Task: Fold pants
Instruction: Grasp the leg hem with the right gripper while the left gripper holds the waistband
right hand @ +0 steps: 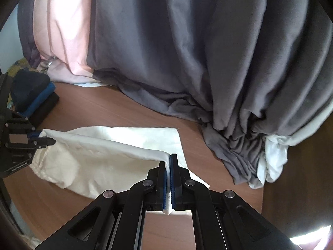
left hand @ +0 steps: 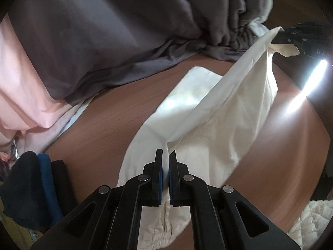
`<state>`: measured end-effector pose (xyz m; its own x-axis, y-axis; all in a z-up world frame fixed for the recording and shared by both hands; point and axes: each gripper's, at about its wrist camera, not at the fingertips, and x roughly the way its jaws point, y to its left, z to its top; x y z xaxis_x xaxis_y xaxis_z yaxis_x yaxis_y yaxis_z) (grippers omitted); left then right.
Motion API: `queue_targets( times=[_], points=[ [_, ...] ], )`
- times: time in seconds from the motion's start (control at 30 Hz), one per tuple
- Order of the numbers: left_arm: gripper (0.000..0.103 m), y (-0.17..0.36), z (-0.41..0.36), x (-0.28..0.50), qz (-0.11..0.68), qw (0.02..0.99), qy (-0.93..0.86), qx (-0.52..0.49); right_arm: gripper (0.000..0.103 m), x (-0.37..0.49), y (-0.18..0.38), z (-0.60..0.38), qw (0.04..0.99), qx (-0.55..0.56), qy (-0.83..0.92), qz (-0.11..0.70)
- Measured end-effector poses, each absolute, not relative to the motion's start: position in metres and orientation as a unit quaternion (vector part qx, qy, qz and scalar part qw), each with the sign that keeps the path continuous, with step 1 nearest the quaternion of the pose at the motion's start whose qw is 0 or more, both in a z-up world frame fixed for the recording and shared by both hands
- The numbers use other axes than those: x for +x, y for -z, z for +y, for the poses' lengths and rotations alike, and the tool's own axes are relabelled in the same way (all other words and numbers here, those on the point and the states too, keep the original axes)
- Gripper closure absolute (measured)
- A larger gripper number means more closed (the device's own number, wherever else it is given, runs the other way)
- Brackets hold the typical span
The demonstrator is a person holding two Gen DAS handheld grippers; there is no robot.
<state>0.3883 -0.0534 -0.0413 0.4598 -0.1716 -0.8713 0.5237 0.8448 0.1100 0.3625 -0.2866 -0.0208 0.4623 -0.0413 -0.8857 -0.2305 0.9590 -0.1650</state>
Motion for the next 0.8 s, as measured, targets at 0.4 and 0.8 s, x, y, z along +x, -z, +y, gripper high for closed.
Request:
queue_targets(
  times=[0.4,0.8],
  points=[
    [0.096,0.086,-0.055,0.452,0.52,0.816,0.195,0.16,0.1,0.445,0.098,-0.29,0.816,-0.132,-0.074,0.558],
    [0.094,0.143,-0.058,0.491,0.561,0.793,0.193,0.137,0.1,0.497,0.194,-0.296,0.777,-0.13,-0.086,0.61]
  ],
)
